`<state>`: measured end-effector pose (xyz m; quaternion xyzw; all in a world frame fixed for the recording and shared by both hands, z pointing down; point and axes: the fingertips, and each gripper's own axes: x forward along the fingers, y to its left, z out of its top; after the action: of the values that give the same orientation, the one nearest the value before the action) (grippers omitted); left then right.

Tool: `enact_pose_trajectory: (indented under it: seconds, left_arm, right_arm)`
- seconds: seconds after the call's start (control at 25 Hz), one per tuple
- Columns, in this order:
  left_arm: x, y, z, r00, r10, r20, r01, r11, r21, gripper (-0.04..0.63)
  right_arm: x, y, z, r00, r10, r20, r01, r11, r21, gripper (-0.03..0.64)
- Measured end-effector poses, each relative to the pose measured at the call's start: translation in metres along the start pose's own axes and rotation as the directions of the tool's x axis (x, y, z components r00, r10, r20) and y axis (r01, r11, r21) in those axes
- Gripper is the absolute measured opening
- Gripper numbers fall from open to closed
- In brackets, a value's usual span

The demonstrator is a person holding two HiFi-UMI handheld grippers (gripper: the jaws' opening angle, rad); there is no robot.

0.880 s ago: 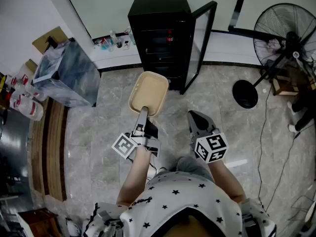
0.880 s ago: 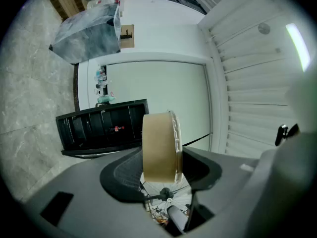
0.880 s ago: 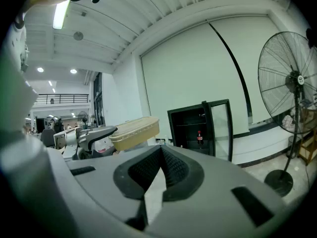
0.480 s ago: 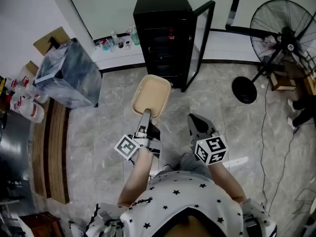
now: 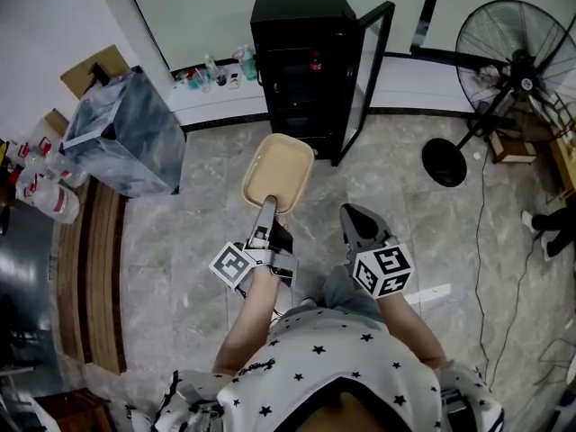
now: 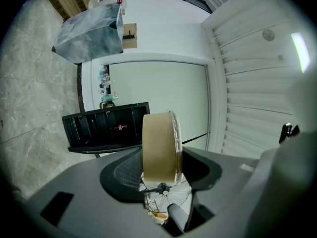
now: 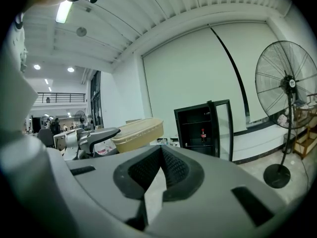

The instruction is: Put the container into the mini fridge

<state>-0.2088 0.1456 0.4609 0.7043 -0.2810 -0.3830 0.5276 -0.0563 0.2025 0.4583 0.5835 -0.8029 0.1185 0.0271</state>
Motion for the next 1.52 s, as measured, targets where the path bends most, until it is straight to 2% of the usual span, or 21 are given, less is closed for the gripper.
enact_pose_trajectory:
  seconds: [0.24, 0.52, 1.12, 1.52]
  left_arm:
    - [0.01, 0.012, 0.011, 1.0, 0.01, -0.005, -0.01, 1.0, -0.004, 0.23]
    - [0.048, 0.027, 0.02, 1.0, 0.006, 0.0, -0.006, 1.0, 0.0, 0.23]
    - [0.187, 0.063, 0.039, 0.999, 0.029, 0.036, -0.029, 1.0, 0.004, 0.23]
    - [0.274, 0.086, 0.047, 0.995, 0.047, 0.089, -0.047, 0.999, -0.003, 0.23]
  right_arm:
    - [0.023, 0.001, -0.002, 1.0, 0.013, -0.012, -0.012, 1.0, 0.009, -0.008]
    - [0.061, -0.021, 0.01, 1.0, 0.026, 0.008, -0.026, 1.0, -0.012, -0.008]
    - [0.168, -0.121, 0.055, 0.998, 0.063, -0.015, -0.064, 0.998, -0.029, -0.008]
    - [0.233, -0.184, 0.078, 0.991, 0.127, -0.041, -0.129, 0.991, -0.048, -0.008]
